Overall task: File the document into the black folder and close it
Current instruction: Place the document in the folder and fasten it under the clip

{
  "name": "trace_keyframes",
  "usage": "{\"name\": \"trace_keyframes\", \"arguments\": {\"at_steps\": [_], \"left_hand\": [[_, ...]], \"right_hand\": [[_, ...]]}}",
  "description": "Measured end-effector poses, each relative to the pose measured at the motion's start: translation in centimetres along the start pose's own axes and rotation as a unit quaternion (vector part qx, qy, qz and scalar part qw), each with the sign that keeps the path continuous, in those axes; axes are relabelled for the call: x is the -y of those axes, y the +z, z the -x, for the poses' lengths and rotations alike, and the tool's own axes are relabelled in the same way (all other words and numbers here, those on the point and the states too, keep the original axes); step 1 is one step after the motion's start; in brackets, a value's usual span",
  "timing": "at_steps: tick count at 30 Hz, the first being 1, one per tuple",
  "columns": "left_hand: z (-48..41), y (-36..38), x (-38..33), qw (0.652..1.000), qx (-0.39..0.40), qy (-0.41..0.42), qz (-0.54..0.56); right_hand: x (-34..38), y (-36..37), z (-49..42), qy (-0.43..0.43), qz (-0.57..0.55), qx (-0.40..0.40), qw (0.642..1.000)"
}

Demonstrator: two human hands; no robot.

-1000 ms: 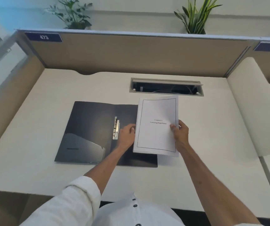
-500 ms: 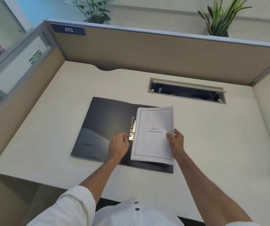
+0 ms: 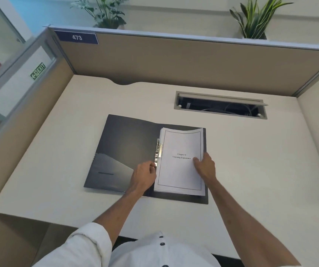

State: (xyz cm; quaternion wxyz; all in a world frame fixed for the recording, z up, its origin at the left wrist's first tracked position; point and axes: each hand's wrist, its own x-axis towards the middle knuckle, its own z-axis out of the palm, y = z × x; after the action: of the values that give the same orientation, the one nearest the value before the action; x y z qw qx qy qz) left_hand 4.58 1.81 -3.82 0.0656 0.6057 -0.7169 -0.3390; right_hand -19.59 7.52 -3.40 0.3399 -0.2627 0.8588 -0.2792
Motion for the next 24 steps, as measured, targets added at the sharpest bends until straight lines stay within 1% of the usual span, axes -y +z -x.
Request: {"name": "trace_keyframes", "arguments": {"at_steps": [3,7,17,24], "left_hand": [[0.2,0.4,0.1,1.0,-0.007,0.016,-0.021],[0.9,1.4,0.4,0.998,-0.002,0.035,-0.049],[2.5,2.3,0.6,0.997,0.016,0.051,-0.06],[2.7,1.9,1.1,0.994,0.04,0.071,-0.076]], "right_hand": [[0.1,-0.5,0.0,-0.018,0.072,-0.024,0.997],[-0.3,-0.6,0.5,-0.005,0.112,-0.032,0.993],[0.4,0.0,0.9,-0.006,0.141,-0.016,0.99],[-0.1,0.2,0.6,0.029,0.101,-0.032,0.994]]}}
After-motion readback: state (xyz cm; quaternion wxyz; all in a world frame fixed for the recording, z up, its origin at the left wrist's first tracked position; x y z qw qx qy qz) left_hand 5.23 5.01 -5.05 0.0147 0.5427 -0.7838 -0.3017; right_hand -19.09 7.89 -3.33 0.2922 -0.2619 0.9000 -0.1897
